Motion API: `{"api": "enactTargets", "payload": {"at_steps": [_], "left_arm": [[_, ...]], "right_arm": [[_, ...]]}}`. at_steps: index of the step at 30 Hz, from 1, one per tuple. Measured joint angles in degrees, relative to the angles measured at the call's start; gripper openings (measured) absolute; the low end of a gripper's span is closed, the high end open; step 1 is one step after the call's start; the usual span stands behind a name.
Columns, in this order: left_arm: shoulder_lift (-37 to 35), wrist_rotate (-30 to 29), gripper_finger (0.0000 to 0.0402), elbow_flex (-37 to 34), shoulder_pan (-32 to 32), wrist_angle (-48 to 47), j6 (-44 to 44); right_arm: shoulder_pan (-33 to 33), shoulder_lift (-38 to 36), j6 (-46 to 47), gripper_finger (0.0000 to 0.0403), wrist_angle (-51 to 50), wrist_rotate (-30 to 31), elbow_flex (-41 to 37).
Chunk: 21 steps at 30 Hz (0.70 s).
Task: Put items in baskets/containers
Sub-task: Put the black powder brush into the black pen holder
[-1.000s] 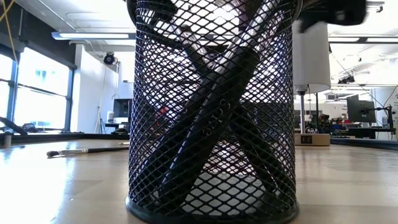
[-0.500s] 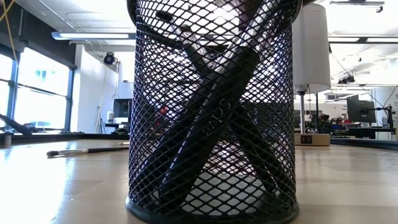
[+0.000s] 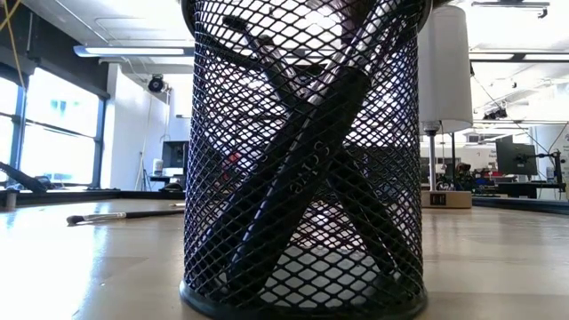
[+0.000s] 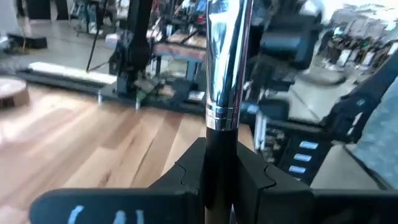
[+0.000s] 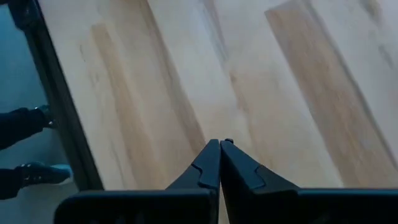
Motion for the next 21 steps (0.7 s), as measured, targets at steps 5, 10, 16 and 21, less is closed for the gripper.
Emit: {"api": "enactTargets", "payload": {"at_steps": [5, 10, 16, 21], "left_arm": [[2.92, 0.71, 0.0053, 1.49, 0.24, 0.0, -3.78], [5.43, 1.03, 0.0084, 1.38, 0.22, -0.85, -4.91], [5.84, 2.69, 0.0089, 1.38, 0.46, -2.92, -5.11], [3.72, 1.76, 0.0091, 1.3, 1.12, -2.05, -3.0]], "right_arm": [[1.44, 0.0, 1.15, 0.0001, 0.67, -0.32, 0.0], [2.13, 0.0, 1.13, 0.0001, 1.08, -0.83, 0.0], [2.11, 0.0, 0.81, 0.0001, 1.13, -1.24, 0.0], [2.11, 0.0, 0.03, 0.0002, 1.12, -1.28, 0.0]]}}
